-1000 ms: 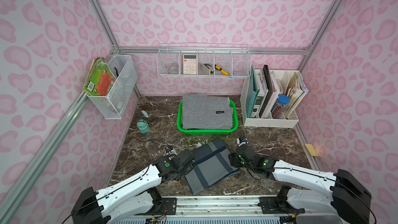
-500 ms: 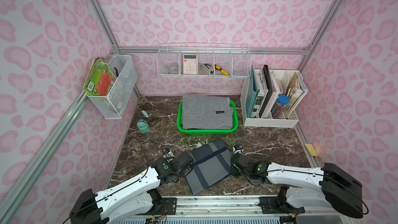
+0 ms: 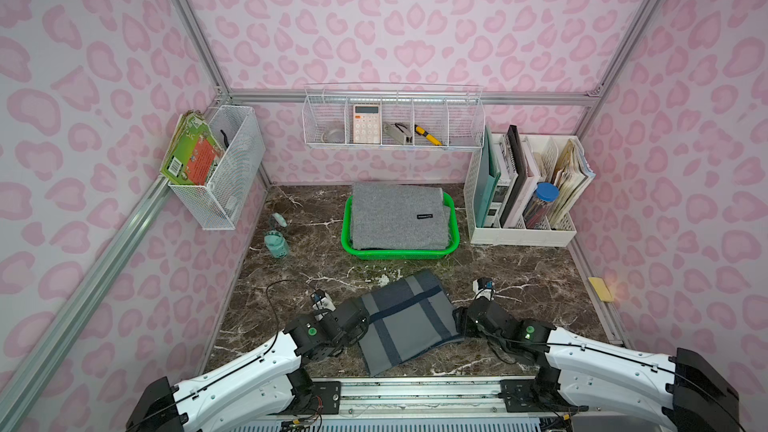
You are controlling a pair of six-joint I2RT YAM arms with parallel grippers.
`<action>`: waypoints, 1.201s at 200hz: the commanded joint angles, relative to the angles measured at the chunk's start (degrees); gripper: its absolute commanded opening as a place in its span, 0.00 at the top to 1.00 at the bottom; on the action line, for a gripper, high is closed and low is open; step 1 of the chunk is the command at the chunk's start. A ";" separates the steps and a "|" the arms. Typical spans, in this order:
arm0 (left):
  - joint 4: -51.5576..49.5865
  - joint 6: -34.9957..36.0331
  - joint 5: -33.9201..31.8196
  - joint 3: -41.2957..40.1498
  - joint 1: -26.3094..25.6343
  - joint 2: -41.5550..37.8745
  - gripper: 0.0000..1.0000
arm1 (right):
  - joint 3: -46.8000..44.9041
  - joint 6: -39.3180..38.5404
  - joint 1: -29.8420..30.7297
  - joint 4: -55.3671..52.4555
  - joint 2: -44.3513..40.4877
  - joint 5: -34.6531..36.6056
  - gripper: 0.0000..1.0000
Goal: Put the folded scarf in the basket
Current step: Move the scarf to the center of the board.
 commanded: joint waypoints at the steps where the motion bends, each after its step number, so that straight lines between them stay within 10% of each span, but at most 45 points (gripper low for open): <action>1: 1.46 -0.05 1.34 -0.82 0.06 -1.47 0.24 | 0.37 -4.51 -2.05 8.45 2.70 -5.23 0.30; 65: 0.71 -0.70 1.17 -2.34 0.03 -5.05 0.24 | 1.89 -3.76 -1.65 11.62 16.74 -9.66 0.37; 128: -2.10 -2.79 -0.66 -3.51 0.04 -7.94 0.24 | -3.36 7.84 9.32 5.60 9.86 -2.03 0.90; 150: 0.21 -3.19 1.06 -4.66 0.04 -7.18 0.23 | -5.70 12.78 13.72 1.50 4.31 -0.58 0.87; 199: 2.47 0.80 2.73 -3.96 0.03 -3.50 0.21 | -7.39 13.57 16.93 -6.08 -10.82 5.50 0.41; 240: 6.40 5.09 3.23 -2.96 0.34 -0.53 0.19 | -8.00 2.29 2.61 -1.03 -18.46 -4.07 0.26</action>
